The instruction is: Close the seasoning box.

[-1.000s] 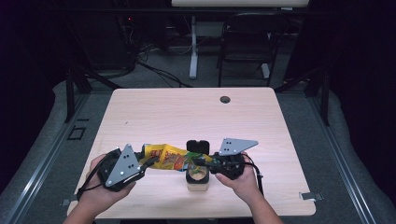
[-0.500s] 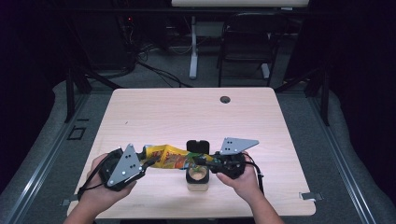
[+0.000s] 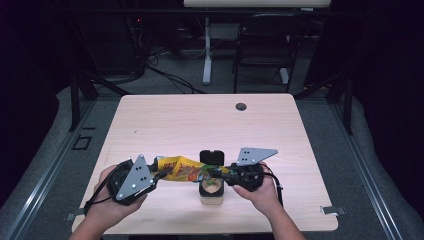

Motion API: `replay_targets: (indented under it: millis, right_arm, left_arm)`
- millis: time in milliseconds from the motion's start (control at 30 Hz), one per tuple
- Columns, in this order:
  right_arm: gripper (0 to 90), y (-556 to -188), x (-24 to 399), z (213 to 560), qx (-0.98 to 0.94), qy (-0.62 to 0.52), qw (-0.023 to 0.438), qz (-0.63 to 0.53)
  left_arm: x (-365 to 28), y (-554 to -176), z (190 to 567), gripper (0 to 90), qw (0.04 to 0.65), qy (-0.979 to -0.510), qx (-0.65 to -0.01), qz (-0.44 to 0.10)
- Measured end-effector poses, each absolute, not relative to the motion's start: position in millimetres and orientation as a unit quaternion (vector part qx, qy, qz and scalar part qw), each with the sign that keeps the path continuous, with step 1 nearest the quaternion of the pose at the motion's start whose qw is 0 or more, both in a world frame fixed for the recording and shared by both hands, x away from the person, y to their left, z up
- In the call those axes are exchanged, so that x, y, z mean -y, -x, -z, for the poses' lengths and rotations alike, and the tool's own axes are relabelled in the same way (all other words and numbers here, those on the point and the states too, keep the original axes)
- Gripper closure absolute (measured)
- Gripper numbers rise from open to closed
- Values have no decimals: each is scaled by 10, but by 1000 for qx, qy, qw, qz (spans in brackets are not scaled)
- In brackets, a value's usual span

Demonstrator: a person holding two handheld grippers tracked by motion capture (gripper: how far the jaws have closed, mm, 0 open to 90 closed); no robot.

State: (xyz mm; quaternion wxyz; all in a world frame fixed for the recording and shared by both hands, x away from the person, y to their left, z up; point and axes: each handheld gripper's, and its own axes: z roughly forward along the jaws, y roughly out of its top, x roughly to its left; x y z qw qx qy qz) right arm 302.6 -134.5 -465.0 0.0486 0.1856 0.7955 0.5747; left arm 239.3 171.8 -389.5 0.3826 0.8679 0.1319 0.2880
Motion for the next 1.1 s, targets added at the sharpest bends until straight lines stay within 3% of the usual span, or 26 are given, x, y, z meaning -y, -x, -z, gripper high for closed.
replay_targets:
  millis: [600, 1100]
  right_arm:
    - [900, -3005, 1285, 4667, -798, -187, 61, -569]
    - [893, -3023, 1318, 4666, -796, -184, 59, -574]
  left_arm:
    - [-1723, -2446, 3862, 804, 396, -862, -148, -280]
    - [-1714, -2425, 3859, 859, 399, -859, -136, -290]
